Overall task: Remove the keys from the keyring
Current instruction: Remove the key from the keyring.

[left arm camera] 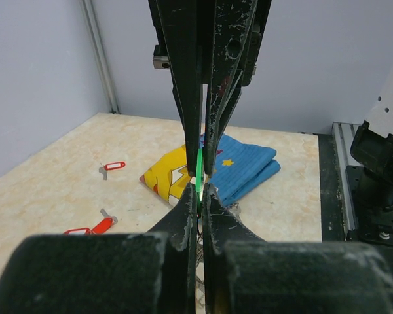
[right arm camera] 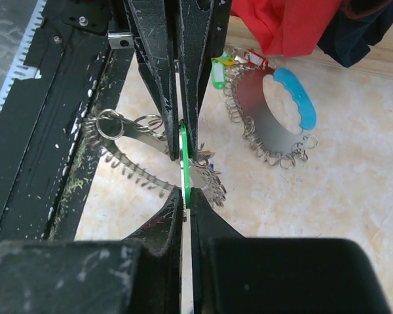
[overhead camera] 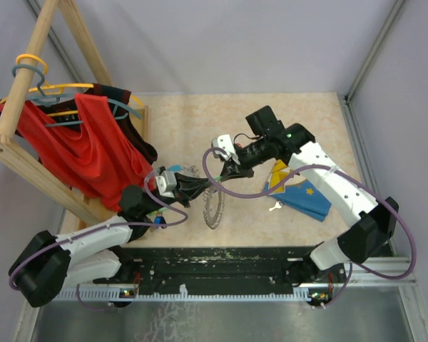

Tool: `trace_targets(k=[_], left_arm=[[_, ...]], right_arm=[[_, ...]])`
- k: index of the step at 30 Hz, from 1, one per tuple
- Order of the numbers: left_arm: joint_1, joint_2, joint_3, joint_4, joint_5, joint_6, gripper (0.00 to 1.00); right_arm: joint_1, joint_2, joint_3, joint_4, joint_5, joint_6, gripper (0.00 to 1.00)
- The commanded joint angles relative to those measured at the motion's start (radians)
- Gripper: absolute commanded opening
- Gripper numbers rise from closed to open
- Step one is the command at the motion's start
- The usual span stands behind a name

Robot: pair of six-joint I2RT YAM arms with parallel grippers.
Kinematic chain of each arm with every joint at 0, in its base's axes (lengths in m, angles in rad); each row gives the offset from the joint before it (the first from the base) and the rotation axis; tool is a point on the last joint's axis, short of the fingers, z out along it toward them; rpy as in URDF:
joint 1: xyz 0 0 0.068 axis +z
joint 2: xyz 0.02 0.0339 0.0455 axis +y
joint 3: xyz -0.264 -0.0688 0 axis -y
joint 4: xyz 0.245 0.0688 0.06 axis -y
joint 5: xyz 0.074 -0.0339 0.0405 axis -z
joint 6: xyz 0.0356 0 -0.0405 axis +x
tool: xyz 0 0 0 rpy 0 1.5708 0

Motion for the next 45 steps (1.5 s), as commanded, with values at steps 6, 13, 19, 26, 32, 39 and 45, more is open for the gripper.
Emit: trace_targets(k=[6, 13, 19, 26, 32, 39, 45], left_arm=[[0.003, -0.014, 0.076, -0.122, 0.031, 0.068, 0.19], [0.003, -0.015, 0.147, -0.295, 0.062, 0.122, 0.29], [0.003, 0.007, 0.179, -0.336, 0.113, 0.123, 0.29], [0.003, 0.033, 0.195, -0.354, 0.145, 0.120, 0.30], [0.003, 0.049, 0.208, -0.364, 0.164, 0.118, 0.20], [0.003, 0.042, 0.214, -0.349, 0.156, 0.105, 0.26], [0.003, 0.057, 0.221, -0.351, 0.181, 0.103, 0.18]], right_arm=[[0.009, -0.017, 0.079, -0.046, 0.011, -0.029, 0.00], [0.021, -0.024, 0.075, -0.057, 0.047, -0.036, 0.00], [0.030, -0.029, 0.075, -0.055, 0.058, -0.033, 0.00], [0.032, -0.033, 0.076, -0.052, 0.063, -0.024, 0.00], [0.041, -0.032, 0.076, -0.051, 0.060, -0.024, 0.00], [0.052, -0.030, 0.062, -0.053, 0.070, -0.029, 0.00], [0.055, -0.030, 0.067, -0.056, 0.072, -0.029, 0.00]])
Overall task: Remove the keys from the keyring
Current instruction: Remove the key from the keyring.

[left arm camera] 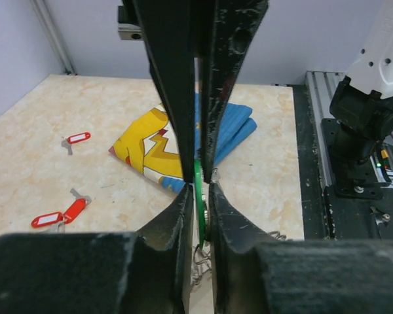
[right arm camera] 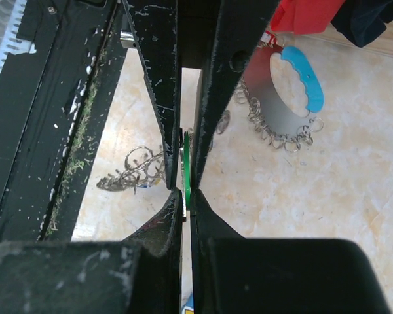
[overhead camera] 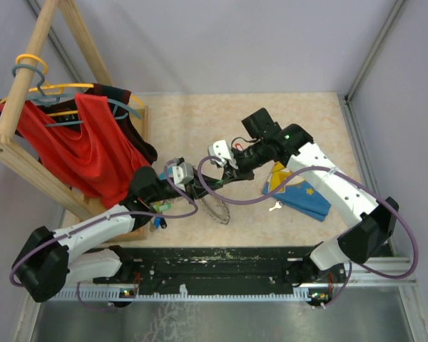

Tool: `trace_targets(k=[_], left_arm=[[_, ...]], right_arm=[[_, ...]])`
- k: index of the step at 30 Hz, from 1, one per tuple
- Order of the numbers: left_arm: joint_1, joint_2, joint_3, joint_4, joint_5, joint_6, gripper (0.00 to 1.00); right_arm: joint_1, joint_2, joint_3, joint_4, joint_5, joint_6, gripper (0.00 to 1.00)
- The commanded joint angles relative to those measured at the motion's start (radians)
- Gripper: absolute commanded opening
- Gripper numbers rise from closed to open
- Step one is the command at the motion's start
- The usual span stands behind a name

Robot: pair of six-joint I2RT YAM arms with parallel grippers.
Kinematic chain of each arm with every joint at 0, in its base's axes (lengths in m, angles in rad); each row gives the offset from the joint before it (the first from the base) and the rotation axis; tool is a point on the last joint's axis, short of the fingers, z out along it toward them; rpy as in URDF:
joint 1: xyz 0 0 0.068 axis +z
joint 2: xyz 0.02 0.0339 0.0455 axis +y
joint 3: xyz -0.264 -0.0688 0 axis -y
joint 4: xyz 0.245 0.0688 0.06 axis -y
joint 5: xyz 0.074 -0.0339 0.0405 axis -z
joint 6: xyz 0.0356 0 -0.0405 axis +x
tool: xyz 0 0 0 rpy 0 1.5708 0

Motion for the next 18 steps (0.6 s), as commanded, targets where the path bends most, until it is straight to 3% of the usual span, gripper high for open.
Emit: trace_targets(k=[1, 3, 7, 8, 11, 12, 18], left_arm=[[0.002, 0.013, 0.036, 0.009, 0.038, -0.004, 0.12], [0.002, 0.017, 0.042, -0.006, 0.050, 0.006, 0.01], [0.002, 0.008, 0.037, -0.022, 0.031, 0.025, 0.00], [0.002, 0.001, 0.033, -0.020, 0.024, 0.029, 0.00], [0.002, -0.017, 0.017, 0.007, 0.016, 0.035, 0.00], [0.002, -0.024, 0.013, 0.021, 0.014, 0.035, 0.00], [0.004, -0.036, -0.018, 0.153, 0.028, 0.002, 0.00]], right_arm=[[0.011, -0.032, 0.041, 0.018, -0.030, -0.004, 0.00], [0.010, -0.033, 0.044, 0.018, -0.032, -0.002, 0.00], [0.006, -0.039, 0.052, 0.013, -0.044, 0.016, 0.00], [-0.003, -0.042, 0.052, 0.015, -0.058, 0.022, 0.04], [-0.070, -0.068, 0.035, 0.029, -0.156, 0.045, 0.40], [-0.103, -0.080, 0.022, 0.037, -0.197, 0.049, 0.46], [-0.272, -0.159, -0.162, 0.212, -0.511, 0.116, 0.51]])
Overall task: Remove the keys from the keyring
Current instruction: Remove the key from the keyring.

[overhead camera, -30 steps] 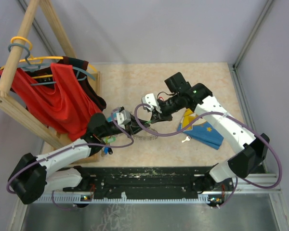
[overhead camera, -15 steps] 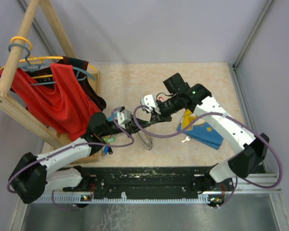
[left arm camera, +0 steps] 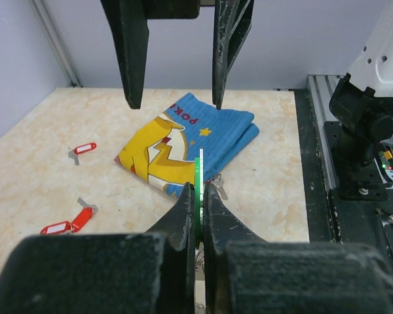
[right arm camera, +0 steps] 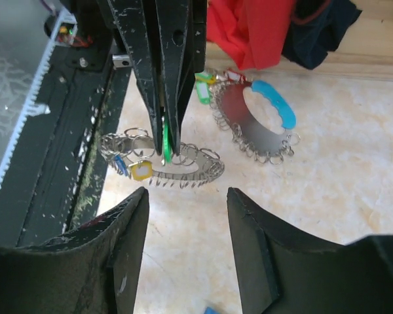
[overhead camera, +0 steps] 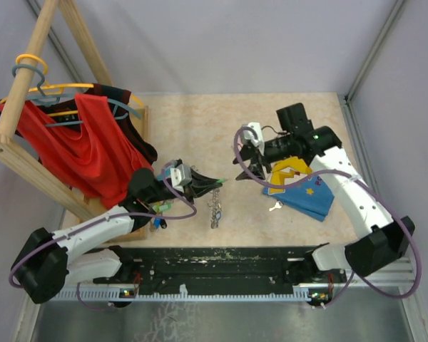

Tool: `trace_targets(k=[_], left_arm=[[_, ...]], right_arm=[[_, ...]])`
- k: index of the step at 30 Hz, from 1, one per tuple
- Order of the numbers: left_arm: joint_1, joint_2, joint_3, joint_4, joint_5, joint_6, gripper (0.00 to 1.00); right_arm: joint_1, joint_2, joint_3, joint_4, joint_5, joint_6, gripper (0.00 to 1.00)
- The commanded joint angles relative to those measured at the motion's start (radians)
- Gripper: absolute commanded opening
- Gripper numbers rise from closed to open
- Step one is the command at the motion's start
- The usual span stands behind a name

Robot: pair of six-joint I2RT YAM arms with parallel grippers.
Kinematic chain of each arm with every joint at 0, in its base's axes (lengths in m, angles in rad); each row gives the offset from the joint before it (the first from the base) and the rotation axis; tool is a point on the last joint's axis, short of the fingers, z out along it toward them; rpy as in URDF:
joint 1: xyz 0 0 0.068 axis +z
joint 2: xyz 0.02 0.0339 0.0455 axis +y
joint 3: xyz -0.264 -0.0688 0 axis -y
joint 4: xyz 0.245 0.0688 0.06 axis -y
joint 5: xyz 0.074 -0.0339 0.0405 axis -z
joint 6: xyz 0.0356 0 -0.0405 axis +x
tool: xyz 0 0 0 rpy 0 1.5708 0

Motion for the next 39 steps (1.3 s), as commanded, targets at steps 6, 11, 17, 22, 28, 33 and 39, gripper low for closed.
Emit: trace_targets(k=[6, 11, 17, 22, 28, 33, 39], left_arm=[[0.003, -0.002, -0.012, 0.278, -0.032, -0.068, 0.00], [0.001, 0.020, -0.010, 0.361, -0.097, -0.094, 0.00], [-0.004, 0.070, 0.035, 0.366, -0.101, -0.107, 0.00], [-0.012, 0.089, 0.054, 0.377, -0.094, -0.119, 0.00], [-0.014, 0.076, 0.052, 0.378, -0.074, -0.133, 0.00], [-0.016, 0.069, 0.049, 0.385, -0.051, -0.149, 0.00], [-0.019, 0.072, 0.043, 0.405, -0.045, -0.166, 0.00]], right_arm=[[-0.091, -0.069, -0.286, 0.351, -0.515, 0.119, 0.34], [-0.066, -0.055, -0.331, 0.462, -0.493, 0.194, 0.30], [-0.040, -0.046, -0.405, 0.745, -0.389, 0.505, 0.29], [-0.017, -0.034, -0.443, 0.854, -0.364, 0.588, 0.29], [-0.020, -0.036, -0.449, 0.879, -0.318, 0.614, 0.28], [-0.023, -0.032, -0.474, 0.960, -0.345, 0.684, 0.28], [-0.012, -0.029, -0.500, 1.034, -0.378, 0.734, 0.27]])
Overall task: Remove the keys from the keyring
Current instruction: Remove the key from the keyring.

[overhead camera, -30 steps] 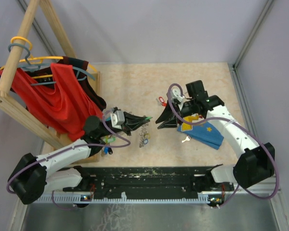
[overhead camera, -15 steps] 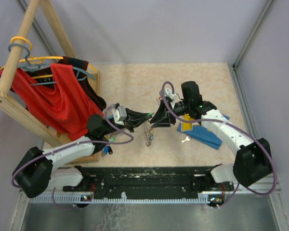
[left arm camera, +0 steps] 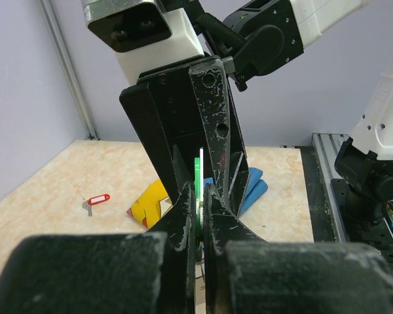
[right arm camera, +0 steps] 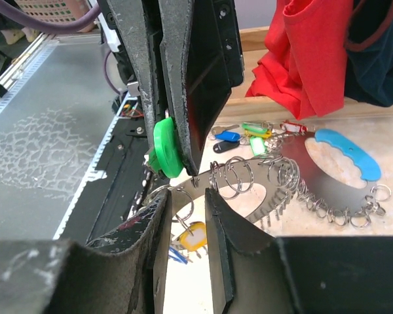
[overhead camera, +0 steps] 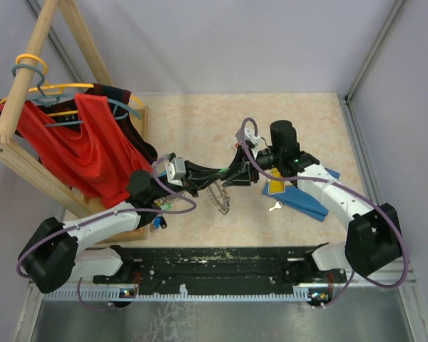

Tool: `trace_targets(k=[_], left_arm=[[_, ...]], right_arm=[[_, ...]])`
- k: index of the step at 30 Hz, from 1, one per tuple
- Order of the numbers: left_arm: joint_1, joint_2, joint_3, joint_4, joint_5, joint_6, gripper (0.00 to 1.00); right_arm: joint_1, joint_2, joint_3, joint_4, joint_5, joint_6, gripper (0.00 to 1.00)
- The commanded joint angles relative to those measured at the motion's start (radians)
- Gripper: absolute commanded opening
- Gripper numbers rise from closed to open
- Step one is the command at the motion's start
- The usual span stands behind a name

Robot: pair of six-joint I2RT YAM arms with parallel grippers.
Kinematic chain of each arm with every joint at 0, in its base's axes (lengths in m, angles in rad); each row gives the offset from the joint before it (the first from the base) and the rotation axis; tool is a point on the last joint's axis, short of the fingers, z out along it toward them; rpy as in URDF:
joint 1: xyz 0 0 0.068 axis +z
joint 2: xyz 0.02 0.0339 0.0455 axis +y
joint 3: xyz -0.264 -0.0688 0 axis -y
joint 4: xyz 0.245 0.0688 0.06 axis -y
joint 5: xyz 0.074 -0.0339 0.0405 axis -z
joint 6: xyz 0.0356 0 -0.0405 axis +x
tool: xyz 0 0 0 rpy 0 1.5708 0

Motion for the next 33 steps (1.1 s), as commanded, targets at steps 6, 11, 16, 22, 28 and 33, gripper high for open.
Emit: trace_targets(k=[6, 11, 16, 22, 28, 33], left_arm=[[-0.010, -0.018, 0.037, 0.082, 0.016, -0.029, 0.00], [-0.013, -0.010, 0.041, 0.084, 0.016, -0.030, 0.00], [-0.017, -0.012, 0.040, 0.080, 0.007, -0.026, 0.00], [-0.019, -0.023, 0.040, 0.072, 0.006, -0.020, 0.00], [-0.020, -0.044, 0.050, 0.041, 0.014, -0.025, 0.00], [-0.050, -0.072, 0.106, -0.118, -0.070, -0.018, 0.00]], right_arm=[[0.024, 0.008, -0.005, 0.114, -0.056, 0.060, 0.26], [0.035, 0.010, -0.005, 0.120, -0.056, 0.069, 0.25], [0.035, 0.010, -0.004, 0.120, -0.042, 0.071, 0.19], [0.034, 0.011, 0.000, 0.119, -0.046, 0.070, 0.05], [0.029, 0.014, 0.005, 0.122, -0.094, 0.083, 0.00], [0.023, 0.017, 0.010, 0.143, -0.104, 0.116, 0.00]])
